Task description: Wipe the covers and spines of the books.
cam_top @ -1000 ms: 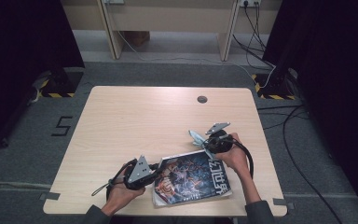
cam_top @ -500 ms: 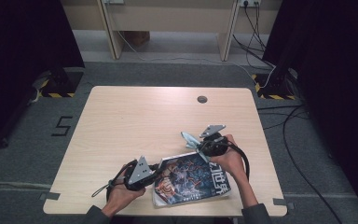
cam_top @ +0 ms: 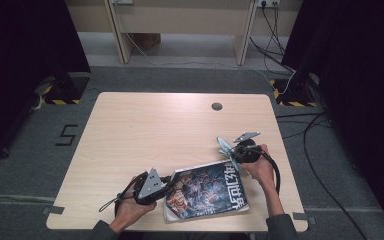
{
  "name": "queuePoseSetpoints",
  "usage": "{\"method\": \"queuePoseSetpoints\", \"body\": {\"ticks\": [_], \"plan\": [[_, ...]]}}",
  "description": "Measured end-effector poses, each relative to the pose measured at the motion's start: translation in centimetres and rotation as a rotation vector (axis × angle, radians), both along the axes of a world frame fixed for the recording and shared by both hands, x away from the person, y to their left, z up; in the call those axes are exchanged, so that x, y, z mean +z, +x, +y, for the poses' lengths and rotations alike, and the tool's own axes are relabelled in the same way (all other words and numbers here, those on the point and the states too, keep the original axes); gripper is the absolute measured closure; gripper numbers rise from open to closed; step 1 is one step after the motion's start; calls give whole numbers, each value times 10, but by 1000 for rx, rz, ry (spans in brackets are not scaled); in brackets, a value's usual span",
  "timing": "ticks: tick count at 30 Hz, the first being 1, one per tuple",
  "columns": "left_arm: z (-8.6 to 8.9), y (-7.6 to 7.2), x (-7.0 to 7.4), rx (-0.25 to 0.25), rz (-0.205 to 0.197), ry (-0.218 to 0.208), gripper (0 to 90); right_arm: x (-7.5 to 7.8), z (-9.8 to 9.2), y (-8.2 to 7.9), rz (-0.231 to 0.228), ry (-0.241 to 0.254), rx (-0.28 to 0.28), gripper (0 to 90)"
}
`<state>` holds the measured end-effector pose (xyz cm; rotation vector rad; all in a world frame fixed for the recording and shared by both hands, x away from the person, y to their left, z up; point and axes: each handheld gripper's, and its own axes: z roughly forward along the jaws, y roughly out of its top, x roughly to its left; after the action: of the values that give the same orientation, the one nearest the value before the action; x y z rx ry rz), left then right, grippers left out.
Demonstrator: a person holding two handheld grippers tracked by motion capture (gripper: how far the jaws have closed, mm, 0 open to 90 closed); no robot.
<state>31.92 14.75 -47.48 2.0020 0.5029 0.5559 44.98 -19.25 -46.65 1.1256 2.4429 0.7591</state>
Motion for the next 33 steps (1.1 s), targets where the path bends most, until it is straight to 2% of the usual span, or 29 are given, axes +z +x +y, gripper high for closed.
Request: {"method": "queuePoseSetpoints", "body": {"ticks": [8, 15, 20, 24, 25, 26, 27, 30, 31, 32, 33], "plan": [[0, 1, -1, 4, 9, -4, 817, -3, -4, 1, 2, 0, -1, 825], [-1, 1, -2, 12, 7, -2, 816, -7, -13, 2, 10, -18, -34, 826], [-1, 1, -2, 15, 4, 1, 816, -6, -16, 0, 6, -5, -36, 827], [-2, 1, -2, 15, 3, 3, 816, 4, -6, -5, -17, 2, -2, 827], [-2, 1, -2, 14, 2, 5, 816, 7, 1, -8, -18, 21, 24, 827], [-2, 1, -2, 14, 2, 5, 815, 7, 1, -8, -18, 21, 24, 827], [-2, 1, -2, 14, 3, 7, 815, 9, 13, -15, -31, -3, 53, 831], [-2, 1, -3, 19, -1, 5, 815, 12, 21, -20, -41, 2, 73, 832], [-2, 1, -3, 21, -1, 7, 815, 18, 29, -25, -52, 40, 106, 832], [-2, 1, -3, 21, -1, 7, 815, 18, 29, -25, -52, 40, 106, 832], [-3, 0, -2, 21, -6, 9, 815, 23, 41, -32, -77, 14, 145, 833]]}}
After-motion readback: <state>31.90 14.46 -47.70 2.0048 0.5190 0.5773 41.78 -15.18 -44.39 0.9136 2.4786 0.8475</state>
